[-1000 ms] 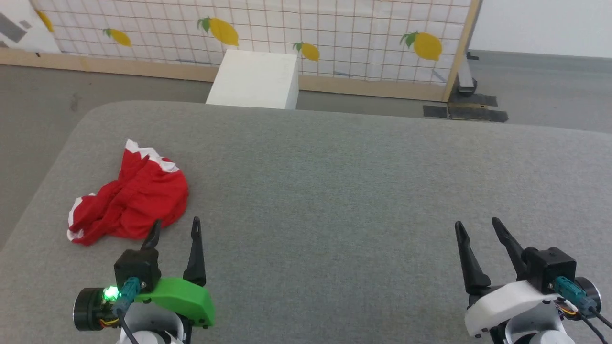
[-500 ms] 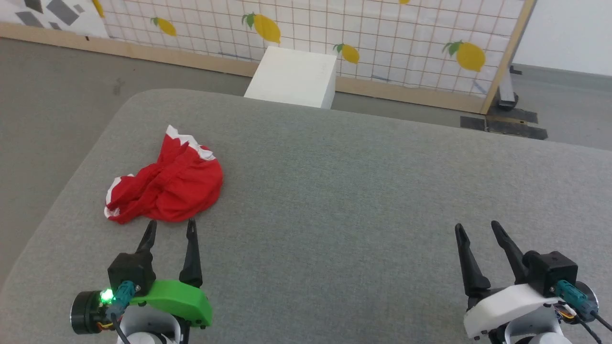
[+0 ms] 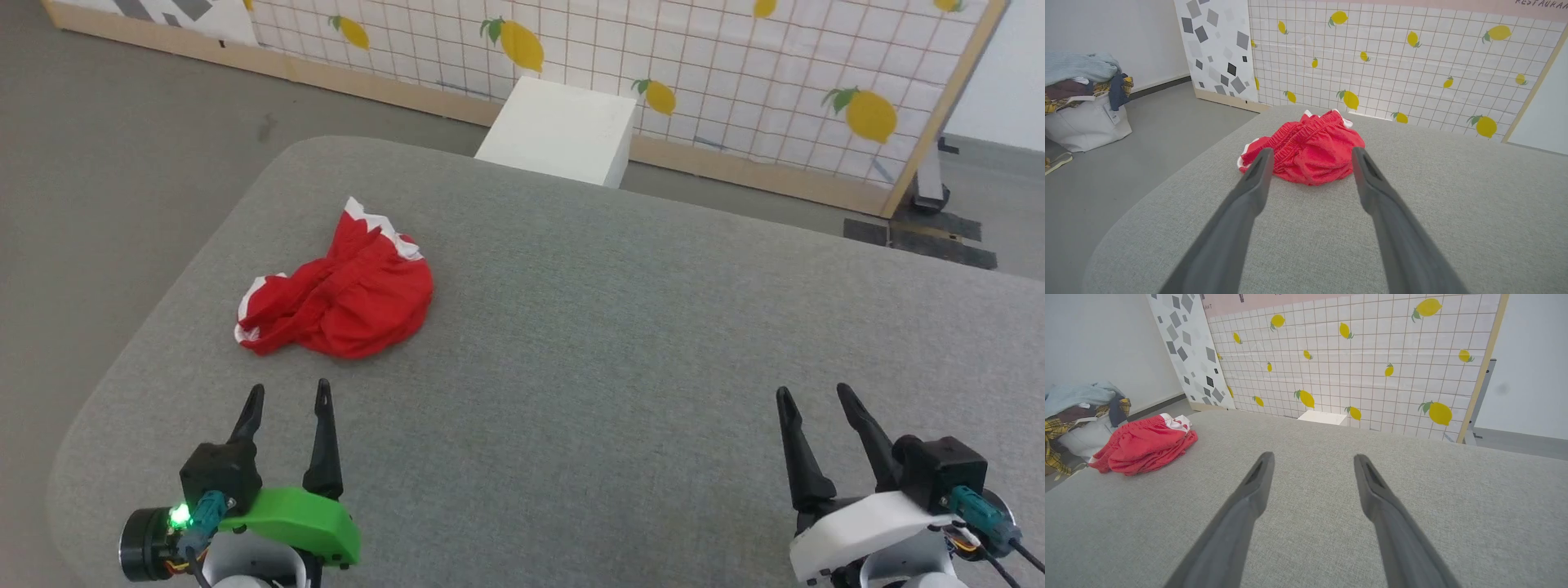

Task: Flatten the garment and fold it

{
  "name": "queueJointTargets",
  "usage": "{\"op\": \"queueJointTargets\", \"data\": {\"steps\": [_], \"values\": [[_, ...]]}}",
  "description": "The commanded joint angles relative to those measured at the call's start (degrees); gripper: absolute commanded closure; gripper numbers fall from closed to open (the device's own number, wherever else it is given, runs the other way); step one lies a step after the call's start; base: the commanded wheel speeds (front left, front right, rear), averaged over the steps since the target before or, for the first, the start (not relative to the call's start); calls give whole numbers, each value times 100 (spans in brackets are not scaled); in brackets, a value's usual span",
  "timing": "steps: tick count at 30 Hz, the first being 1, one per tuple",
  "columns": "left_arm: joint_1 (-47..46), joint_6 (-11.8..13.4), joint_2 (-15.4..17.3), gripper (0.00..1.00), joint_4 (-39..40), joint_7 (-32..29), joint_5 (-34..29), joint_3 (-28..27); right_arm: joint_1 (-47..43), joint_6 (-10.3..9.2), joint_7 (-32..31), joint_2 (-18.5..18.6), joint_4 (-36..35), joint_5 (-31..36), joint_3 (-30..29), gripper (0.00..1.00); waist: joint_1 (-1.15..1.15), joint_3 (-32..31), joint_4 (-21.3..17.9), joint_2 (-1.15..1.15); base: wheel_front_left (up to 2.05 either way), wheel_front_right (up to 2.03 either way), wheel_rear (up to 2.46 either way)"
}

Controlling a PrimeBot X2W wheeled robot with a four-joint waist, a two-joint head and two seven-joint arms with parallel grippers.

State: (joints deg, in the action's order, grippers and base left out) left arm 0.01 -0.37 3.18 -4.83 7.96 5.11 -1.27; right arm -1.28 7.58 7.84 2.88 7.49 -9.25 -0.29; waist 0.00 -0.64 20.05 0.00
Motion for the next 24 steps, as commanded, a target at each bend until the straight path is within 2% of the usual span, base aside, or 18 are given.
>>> {"op": "queueJointTargets", "data": {"steps": [1, 24], "values": [[76, 53, -17, 0, -20, 61, 41, -28, -65, -5, 70, 0, 40, -82, 12, 0, 0, -17, 81, 0, 0, 0, 0], [171, 85, -7, 0, -82, 333, 72, -86, -94, -7, 343, -1, 191, -124, 35, 0, 0, -92, 603, 0, 0, 0, 0]]}}
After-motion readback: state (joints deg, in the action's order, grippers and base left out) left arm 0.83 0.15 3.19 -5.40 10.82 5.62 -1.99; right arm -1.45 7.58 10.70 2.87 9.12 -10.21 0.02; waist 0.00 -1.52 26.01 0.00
